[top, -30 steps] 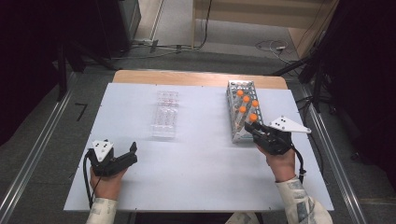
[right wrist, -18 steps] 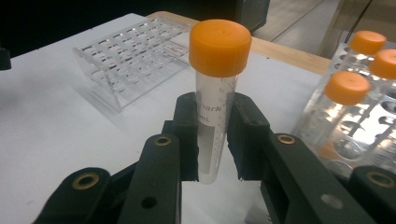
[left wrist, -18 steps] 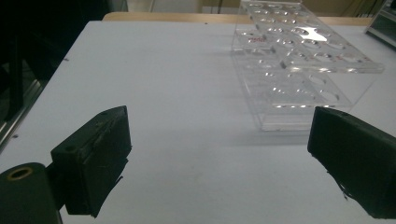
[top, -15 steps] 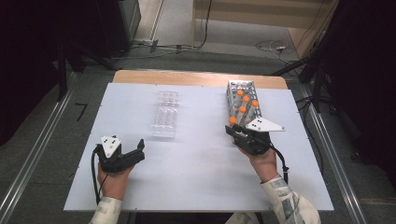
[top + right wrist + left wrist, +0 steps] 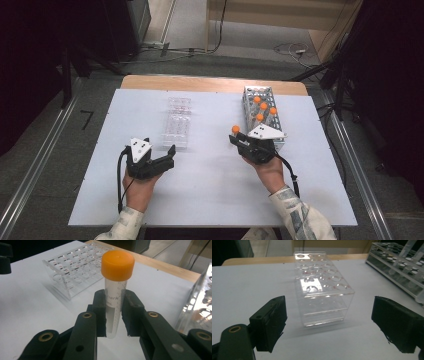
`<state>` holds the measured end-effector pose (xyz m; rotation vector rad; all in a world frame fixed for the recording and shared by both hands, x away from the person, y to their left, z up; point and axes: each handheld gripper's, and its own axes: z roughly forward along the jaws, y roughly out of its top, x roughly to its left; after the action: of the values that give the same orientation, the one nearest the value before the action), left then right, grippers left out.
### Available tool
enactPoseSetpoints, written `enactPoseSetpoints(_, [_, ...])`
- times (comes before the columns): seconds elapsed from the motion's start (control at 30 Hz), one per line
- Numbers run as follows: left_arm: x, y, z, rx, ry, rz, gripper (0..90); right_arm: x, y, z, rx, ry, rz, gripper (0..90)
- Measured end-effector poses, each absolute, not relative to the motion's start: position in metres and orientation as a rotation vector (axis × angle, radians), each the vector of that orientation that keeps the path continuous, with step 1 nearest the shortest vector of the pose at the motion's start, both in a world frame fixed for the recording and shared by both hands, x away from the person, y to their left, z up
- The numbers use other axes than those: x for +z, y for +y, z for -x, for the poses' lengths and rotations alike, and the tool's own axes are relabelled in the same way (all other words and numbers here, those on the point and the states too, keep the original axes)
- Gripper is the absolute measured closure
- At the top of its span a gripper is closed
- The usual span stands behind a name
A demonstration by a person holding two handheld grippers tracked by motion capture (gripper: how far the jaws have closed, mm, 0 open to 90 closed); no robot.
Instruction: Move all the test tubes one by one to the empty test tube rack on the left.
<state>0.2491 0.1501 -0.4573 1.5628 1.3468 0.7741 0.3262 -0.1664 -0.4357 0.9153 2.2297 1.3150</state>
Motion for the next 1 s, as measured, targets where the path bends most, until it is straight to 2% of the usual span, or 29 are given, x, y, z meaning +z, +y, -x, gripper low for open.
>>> enactPoseSetpoints(0.2, [-0.452,0.133,-0.257,0.732,1.295,-1.604,15.5,-0.439,-0.150,-0.329,1.300,2.256,-0.876,72.0])
enactPoseSetpoints(0.63, [-0.440,0.099,-0.270,0.647,1.170,-1.650,31.6,-0.456,-0.116,-0.330,1.247,2.324,-0.818,72.0])
enactPoseSetpoints(0.73, [-0.437,0.089,-0.275,0.635,1.145,-1.676,32.5,-0.456,-0.112,-0.329,1.252,2.329,-0.808,71.9])
enactPoseSetpoints(0.83, [-0.431,0.079,-0.279,0.621,1.108,-1.701,38.0,-0.454,-0.108,-0.328,1.267,2.330,-0.797,72.0])
enactPoseSetpoints(0.87, [-0.427,0.073,-0.282,0.620,1.090,-1.722,43.4,-0.454,-0.106,-0.327,1.277,2.331,-0.797,71.9])
enactPoseSetpoints(1.0, [-0.424,0.067,-0.288,0.594,1.081,-1.747,48.0,-0.452,-0.105,-0.326,1.293,2.339,-0.790,72.0])
